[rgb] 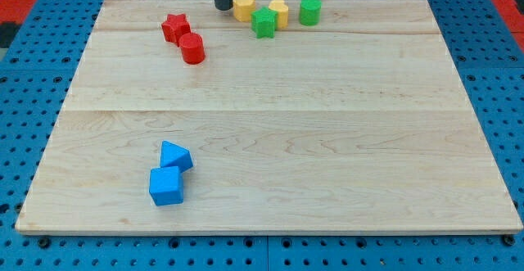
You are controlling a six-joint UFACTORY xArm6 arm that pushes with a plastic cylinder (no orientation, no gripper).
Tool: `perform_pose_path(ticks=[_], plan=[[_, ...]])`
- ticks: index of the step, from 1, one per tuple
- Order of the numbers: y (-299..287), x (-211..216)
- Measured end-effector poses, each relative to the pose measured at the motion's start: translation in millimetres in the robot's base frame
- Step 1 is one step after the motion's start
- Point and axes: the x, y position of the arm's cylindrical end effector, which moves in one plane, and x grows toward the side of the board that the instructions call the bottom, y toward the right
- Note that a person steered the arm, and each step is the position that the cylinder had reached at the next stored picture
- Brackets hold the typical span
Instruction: Move the arm towards the top left corner of the board
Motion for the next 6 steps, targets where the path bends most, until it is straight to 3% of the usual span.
perform_pose_path(ticks=[3,5,6], plan=[[14.6,5.7],[-147.2,8.6],[-152.7,58.2]])
